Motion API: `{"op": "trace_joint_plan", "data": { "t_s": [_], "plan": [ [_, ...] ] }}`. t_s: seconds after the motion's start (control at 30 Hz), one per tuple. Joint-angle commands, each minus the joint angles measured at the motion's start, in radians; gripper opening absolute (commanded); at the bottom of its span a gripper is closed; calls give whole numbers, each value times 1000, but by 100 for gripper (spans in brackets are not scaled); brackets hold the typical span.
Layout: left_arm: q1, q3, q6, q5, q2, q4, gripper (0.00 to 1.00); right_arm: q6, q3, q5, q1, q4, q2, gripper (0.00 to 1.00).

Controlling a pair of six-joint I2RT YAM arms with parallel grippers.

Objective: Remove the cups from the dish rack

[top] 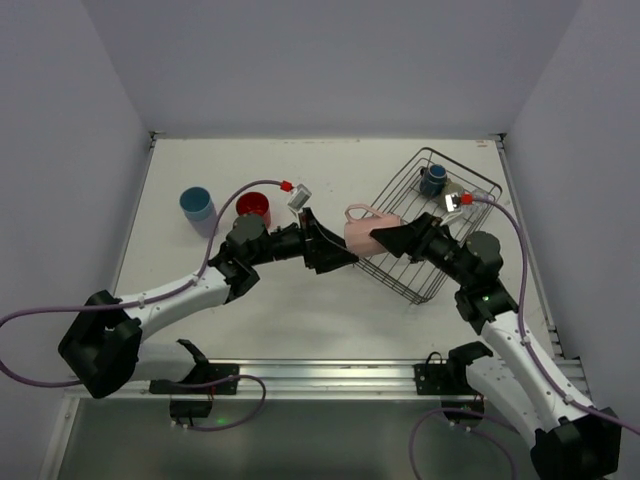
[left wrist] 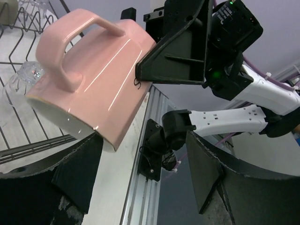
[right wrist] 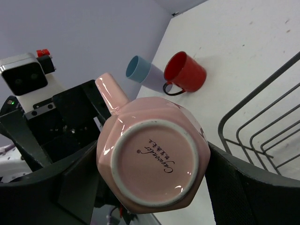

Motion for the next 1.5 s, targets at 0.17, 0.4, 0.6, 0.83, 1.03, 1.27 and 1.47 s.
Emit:
{"op": "trace_joint_plan", "data": {
  "t_s": [0.17,0.4,0.6,0.83,1.03,1.27,1.47],
  "plan": [
    [-39,64,-44,4,69,163,73,170,-50,-110,26,333,37,5],
    [-52,51,-69,-27,75,217,16,230,-96,-98,65,431,91,6],
    [-53,41,-103,-23,101,306,0,237,-111,-71,120,457,133,17],
    [-53,25,29,-64,-34,175,0,158,-93,-2,123,333,88,99],
    [-52,-12,123,-38,-164,14,0,117,-56,18,83,254,53,99],
    [-50,67,316,-205,-286,-336,0,99,-53,28,52,231,56,99],
    [-49,340,497,-481,-176,-769,0,43,-70,83,45,150,13,99]
  ]
}}
